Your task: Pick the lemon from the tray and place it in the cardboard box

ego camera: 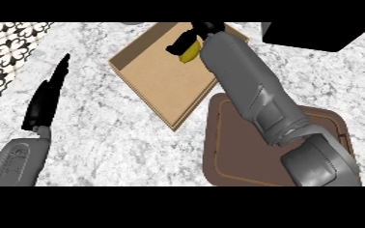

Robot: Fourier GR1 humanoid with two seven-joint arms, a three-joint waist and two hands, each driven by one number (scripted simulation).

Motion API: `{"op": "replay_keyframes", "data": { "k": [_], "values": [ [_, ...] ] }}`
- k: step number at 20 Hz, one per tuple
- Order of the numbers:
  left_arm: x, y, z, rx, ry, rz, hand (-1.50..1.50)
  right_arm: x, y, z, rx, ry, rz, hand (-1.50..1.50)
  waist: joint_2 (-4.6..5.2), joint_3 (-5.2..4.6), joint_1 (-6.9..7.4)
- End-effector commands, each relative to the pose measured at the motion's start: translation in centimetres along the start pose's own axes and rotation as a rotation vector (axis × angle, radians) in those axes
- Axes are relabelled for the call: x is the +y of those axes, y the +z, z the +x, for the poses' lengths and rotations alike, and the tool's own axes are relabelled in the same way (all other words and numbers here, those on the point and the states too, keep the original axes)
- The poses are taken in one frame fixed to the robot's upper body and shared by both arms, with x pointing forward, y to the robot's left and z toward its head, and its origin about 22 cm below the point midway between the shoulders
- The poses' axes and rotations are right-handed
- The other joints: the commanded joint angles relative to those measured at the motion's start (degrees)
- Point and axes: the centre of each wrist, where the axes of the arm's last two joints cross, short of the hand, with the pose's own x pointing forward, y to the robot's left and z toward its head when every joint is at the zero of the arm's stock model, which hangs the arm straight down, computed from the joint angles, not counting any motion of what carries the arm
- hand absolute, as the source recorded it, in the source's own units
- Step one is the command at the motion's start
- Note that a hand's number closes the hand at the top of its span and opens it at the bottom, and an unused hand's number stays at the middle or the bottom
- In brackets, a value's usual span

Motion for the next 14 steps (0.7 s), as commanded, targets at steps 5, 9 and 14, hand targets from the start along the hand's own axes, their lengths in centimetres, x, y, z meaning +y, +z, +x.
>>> {"op": "replay_keyframes", "data": {
  "k": [5, 9, 14],
  "values": [
    [-0.4, -0.9, 1.1, -0.005, -0.001, -0.012, 0.0, 0.1, 0.1, -0.4, -0.079, -0.096, -0.069, -1.5, -0.12, 0.08, 0.48],
    [0.2, 0.2, -0.8, -0.005, 0.008, -0.004, 0.0, -0.6, -0.1, 0.1, -0.115, -0.216, -0.199, -1.5, -0.25, 0.07, 0.33],
    [0.3, 0.2, -1.2, 0.036, -0.006, 0.044, 0.0, -1.1, -0.1, -0.3, -0.151, -0.39, -0.263, -1.5, -0.38, 0.16, -2.92]
  ]
}}
